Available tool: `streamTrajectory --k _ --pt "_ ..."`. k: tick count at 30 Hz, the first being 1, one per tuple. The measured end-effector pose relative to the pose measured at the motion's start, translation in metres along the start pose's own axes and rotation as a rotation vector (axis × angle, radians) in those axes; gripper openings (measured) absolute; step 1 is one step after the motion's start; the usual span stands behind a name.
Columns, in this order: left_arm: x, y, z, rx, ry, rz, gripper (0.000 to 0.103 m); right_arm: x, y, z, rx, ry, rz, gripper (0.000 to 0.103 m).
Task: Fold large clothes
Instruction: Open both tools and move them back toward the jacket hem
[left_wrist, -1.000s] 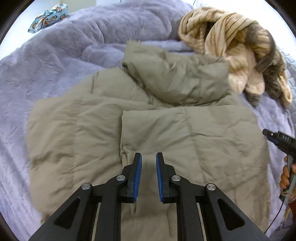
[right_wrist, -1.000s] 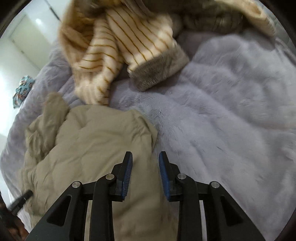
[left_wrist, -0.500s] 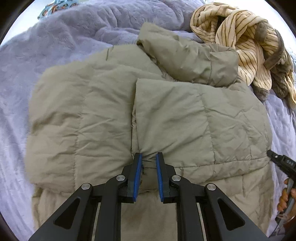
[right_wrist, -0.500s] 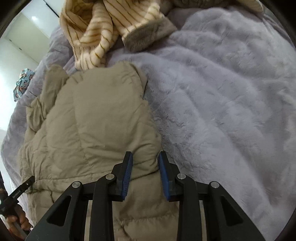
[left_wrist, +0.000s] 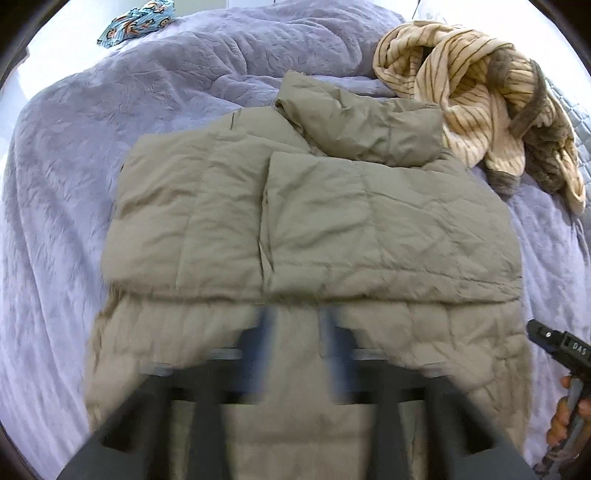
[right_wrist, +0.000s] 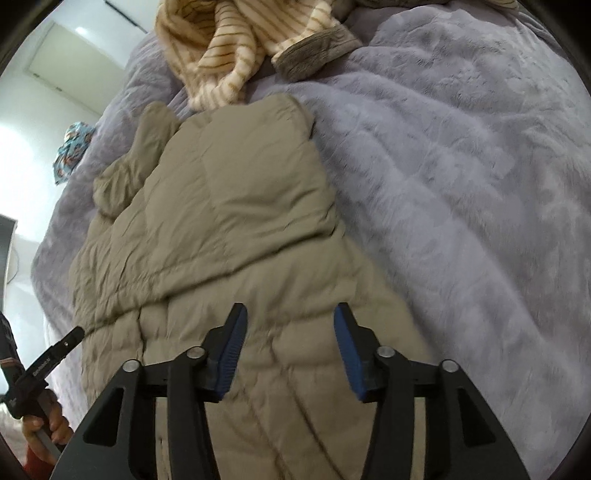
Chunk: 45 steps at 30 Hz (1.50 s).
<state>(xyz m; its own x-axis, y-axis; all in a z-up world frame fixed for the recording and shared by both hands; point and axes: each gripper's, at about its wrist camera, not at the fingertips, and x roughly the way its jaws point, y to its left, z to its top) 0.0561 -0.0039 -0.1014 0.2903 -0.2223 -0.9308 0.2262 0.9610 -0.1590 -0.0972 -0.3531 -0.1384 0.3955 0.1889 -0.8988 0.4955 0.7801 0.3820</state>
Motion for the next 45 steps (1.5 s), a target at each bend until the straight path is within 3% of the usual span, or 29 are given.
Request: streamTrajectory --k 1,2,10,15,16,21,23,33,45 --pt "-0.007 -0.002 -0.005 -0.014 -0.025 0.002 0.094 -0.001 0.001 -0.004 -0.008 0.008 0.008 0.054" --pt "-0.015 -0.003 -0.012 -0.025 -0.055 0.000 0.095 -0.002 0.002 -0.006 -0.012 0.014 0.012 0.054" --pt "-0.032 -0.012 -0.046 -0.044 0.000 0.049 0.096 -0.014 0.006 -0.030 -0.042 0.064 0.055 0.061" --pt "-0.053 -0.019 -0.067 -0.030 0.017 0.095 0.097 -0.028 0.013 -0.046 -0.061 0.081 0.064 0.077" --pt "-0.057 -0.019 -0.070 -0.027 0.020 0.098 0.103 -0.031 0.016 -0.049 -0.067 0.081 0.069 0.078" --pt "-0.074 -0.013 -0.085 -0.026 0.041 0.108 0.103 -0.042 0.033 -0.068 -0.089 0.100 0.082 0.079" --pt "-0.078 -0.008 -0.089 -0.033 0.049 0.104 0.103 -0.045 0.040 -0.075 -0.092 0.105 0.091 0.087" --pt "-0.095 0.020 -0.114 -0.031 0.106 0.109 0.103 -0.066 0.066 -0.114 -0.029 0.035 0.076 0.089" --pt "-0.107 0.052 -0.148 -0.040 0.154 0.108 0.103 -0.084 0.063 -0.152 0.078 -0.006 0.052 0.090"
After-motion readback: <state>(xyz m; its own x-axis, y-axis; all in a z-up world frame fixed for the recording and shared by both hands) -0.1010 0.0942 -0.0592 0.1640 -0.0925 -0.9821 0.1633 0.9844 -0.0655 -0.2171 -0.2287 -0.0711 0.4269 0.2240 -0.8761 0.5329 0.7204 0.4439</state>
